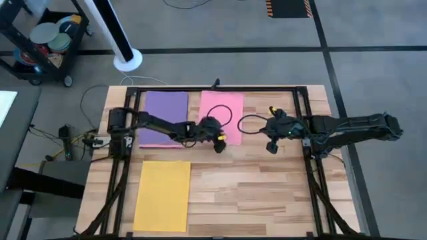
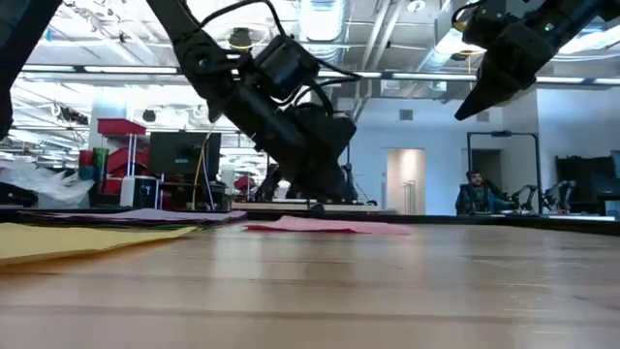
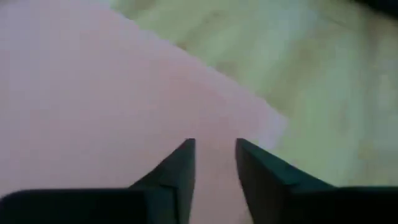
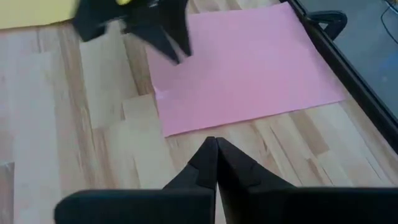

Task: Organize paper
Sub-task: Put the pink paper to the top center of the table

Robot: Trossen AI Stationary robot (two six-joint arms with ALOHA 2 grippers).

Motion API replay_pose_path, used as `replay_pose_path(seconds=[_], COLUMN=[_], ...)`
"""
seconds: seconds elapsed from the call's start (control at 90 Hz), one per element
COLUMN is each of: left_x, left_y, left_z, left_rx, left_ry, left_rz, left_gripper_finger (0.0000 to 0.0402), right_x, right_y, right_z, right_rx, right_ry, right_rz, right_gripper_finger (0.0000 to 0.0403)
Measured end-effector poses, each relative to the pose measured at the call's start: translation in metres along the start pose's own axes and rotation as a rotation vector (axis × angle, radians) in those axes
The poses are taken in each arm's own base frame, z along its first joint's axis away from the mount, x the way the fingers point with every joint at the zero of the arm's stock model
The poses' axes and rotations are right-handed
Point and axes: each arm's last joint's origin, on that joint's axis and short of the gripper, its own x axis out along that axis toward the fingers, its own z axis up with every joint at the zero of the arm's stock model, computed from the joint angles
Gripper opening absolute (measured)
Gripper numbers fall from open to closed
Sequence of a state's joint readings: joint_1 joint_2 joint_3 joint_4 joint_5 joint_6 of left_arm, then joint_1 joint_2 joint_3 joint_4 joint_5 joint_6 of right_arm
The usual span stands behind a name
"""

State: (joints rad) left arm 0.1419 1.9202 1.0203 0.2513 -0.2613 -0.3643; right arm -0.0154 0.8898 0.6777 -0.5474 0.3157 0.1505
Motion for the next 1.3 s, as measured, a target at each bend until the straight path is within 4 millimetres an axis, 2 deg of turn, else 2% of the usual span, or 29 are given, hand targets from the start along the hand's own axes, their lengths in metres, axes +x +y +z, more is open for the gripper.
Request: replay_pose_path(seconds=[0.067,0.122,0.311,0.5,0.778,1.022,1.3], left_x=[0.003,0.005,0.013,0.019,0.015,0.012,0.004], left_y=[0.008,0.015,0.027,0.029,0.026,0.013,0.000], left_z=[0.001,0.000,-0.007,-0.017,-0.020,-0.026,-0.026], left_rx=[-0.008,-0.009,-0.011,-0.035,-0.050,-0.105,-0.062], left_ry=[0.009,0.030,0.078,0.130,0.155,0.137,0.134], left_rz=[0.022,0.035,0.062,0.085,0.113,0.156,0.094], left_gripper_finger=[0.0024,0.0009,0.0001,0.0001,0.0000,0.0000,0.0000], right_x=[0.000,0.000,0.000,0.000,0.000,0.000,0.000], right_y=[0.000,0.000,0.000,0.000,0.000,0.000,0.000], right_z=[0.000,0.000,0.000,0.000,0.000,0.000,0.000], right_rx=[0.000,0.000,0.000,0.000,0.000,0.000,0.000], right_ry=[0.000,-0.001,-0.001,-0.002,-0.001,-0.001,0.000], right_rz=[0.000,0.000,0.000,-0.001,-0.001,-0.001,-0.001], right_gripper_finger=[0.0000,0.0000,0.0000,0.0000,0.0000,0.0000,0.0000])
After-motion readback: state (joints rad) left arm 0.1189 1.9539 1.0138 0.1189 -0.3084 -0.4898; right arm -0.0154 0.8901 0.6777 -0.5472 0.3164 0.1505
